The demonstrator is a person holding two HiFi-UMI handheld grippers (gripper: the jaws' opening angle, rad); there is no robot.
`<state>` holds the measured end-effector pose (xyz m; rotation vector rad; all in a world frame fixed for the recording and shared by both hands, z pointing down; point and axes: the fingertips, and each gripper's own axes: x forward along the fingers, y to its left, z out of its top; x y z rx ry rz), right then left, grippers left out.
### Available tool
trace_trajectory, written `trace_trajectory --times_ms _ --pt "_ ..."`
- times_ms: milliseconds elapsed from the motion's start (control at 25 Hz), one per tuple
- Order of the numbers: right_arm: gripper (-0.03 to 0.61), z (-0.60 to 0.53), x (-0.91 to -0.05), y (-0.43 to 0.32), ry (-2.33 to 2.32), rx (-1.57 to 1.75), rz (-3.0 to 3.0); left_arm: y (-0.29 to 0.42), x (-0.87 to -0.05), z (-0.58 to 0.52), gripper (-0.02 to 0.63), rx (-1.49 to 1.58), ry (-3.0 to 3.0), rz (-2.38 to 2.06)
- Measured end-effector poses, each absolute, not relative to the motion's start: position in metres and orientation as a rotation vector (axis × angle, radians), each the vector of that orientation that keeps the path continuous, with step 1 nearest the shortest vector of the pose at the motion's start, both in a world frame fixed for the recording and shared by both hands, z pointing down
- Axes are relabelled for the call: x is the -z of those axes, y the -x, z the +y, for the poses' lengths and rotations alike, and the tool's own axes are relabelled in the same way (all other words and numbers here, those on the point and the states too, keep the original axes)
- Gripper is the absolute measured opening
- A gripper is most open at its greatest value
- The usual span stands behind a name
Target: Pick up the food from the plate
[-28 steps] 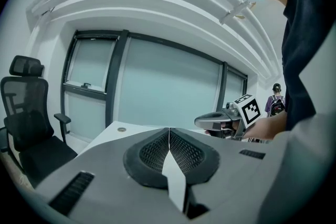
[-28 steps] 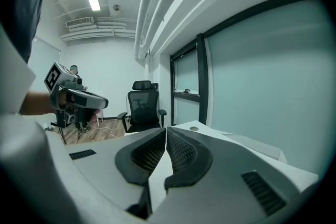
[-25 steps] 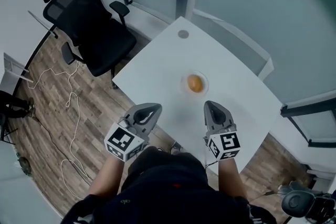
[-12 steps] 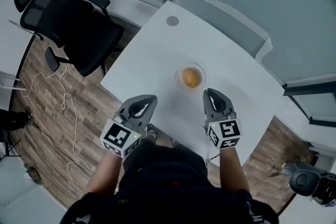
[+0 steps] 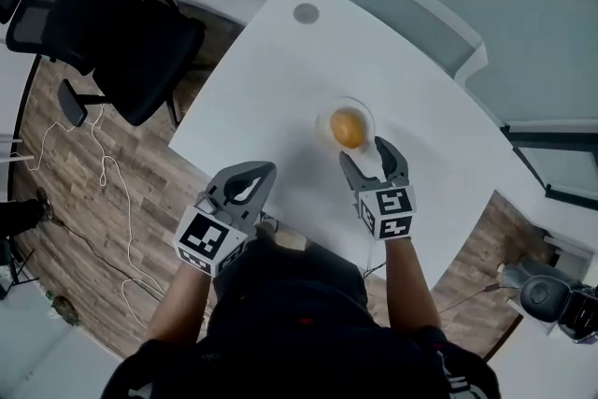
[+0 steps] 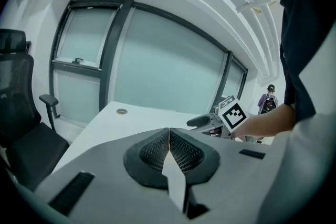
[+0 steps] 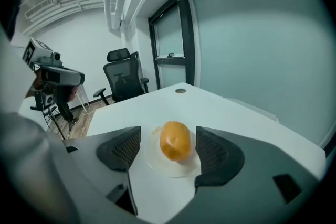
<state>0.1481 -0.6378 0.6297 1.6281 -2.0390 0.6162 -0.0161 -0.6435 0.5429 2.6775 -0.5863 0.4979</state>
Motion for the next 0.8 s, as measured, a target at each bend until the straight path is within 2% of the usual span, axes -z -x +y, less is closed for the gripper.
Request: trace_trajectory --times_ms 200,520,800 --pt "0.345 -0.653 -0.672 -0.155 -1.537 -0.629 -1.982 0.011 -0.557 -0.648 0.023 -0.504 -2.675 -0.563" --pt "0.345 -0.677 -0.716 -0.154 -1.441 -0.674 -1.986 0.032 -0.579 -0.642 0.023 -0.599 -2.623 -0.587" --pt "0.342 -0.677 -0.680 -0.159 -1.548 -0.586 -2.041 0.026 -0.567 -0.631 0.023 -0.600 -2.639 -0.581"
